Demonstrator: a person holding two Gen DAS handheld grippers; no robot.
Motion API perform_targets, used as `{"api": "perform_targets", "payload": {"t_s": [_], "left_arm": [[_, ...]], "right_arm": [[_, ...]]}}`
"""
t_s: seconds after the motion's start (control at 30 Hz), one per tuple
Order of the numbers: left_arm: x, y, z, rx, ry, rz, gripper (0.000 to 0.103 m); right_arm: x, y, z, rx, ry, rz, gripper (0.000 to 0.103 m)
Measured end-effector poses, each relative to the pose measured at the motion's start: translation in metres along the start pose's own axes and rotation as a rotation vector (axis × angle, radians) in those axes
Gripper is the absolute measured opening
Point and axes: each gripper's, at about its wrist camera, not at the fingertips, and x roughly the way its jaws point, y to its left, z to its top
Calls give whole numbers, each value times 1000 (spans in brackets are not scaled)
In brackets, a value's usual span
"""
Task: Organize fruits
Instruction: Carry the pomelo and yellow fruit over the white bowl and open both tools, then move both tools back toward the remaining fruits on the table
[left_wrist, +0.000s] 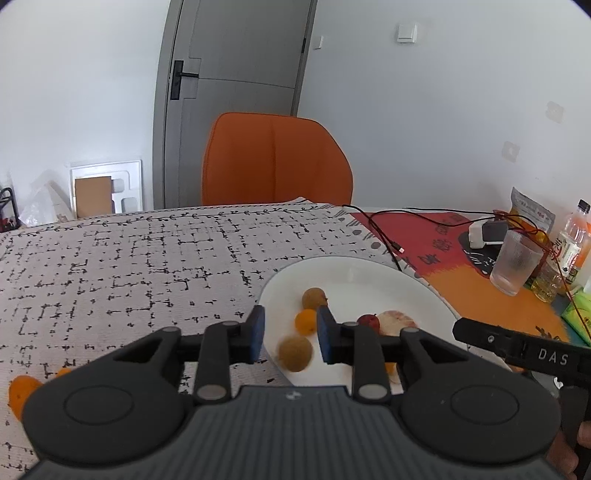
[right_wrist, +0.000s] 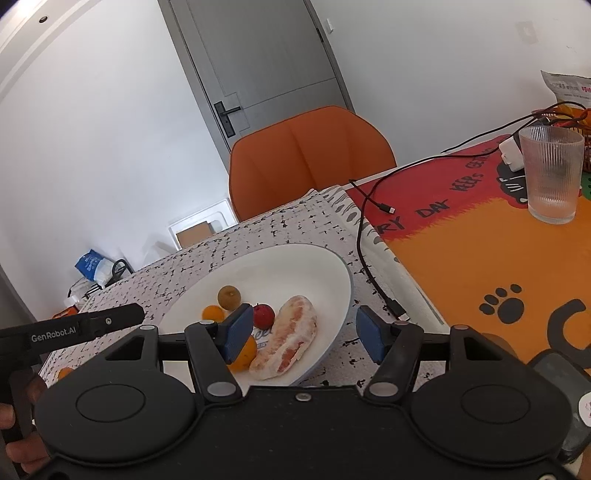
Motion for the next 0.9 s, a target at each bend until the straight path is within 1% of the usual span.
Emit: {"api": "perform_targets", "payload": {"t_s": [0.07,0.17,0.23,0.27,0.3,0.33,0.37,0.4,0.43,0.47,0.53,0.57,0.6,0.63,0.73,0.83,0.9], "left_arm": [[-1,2,-1,-2,5,4,33],[-5,6,-3,0,2,36,43],[-8,11,-3,-6,-3,53,52],[-11,14,-4,-10,-5,64,53],[-12,17,-4,-13,-6,74,57],[-14,20,-4,-16,-7,84,63],[-15,23,-5,-18,-8,92,66],[-17,26,-6,-19,-12,104,72],[-20,30,-7,-19,-18,114,76],[-22,33,-8,-18,-25,122,77],[-27,38,-9,-15,-31,132,79],[-29,41,-10,-14,-30,136,79],[-32,44,-11,-16,-27,138,79],[-34,47,-11,-20,-26,140,80],[-41,56,-14,-27,-25,159,81],[-50,65,-16,-41,-41,183,89],[-56,73,-17,-57,-50,199,90]], "right_arm": [[1,0,-1,5,4,3,62],[3,3,-2,2,10,13,62],[4,7,-4,-1,13,22,64],[4,8,-4,-2,14,26,65],[4,10,-5,-4,14,28,66],[5,12,-5,-6,15,30,67],[5,13,-5,-8,15,33,68],[5,15,-6,-9,14,35,70],[5,17,-6,-9,14,37,74],[6,18,-6,-11,12,39,76],[6,23,-6,-18,4,35,87],[7,25,-6,-24,2,31,91],[7,28,-7,-32,0,30,98],[8,31,-7,-39,-4,30,101],[8,39,-10,-57,-3,37,103],[11,47,-13,-70,5,48,103],[11,53,-14,-78,6,54,103]]}}
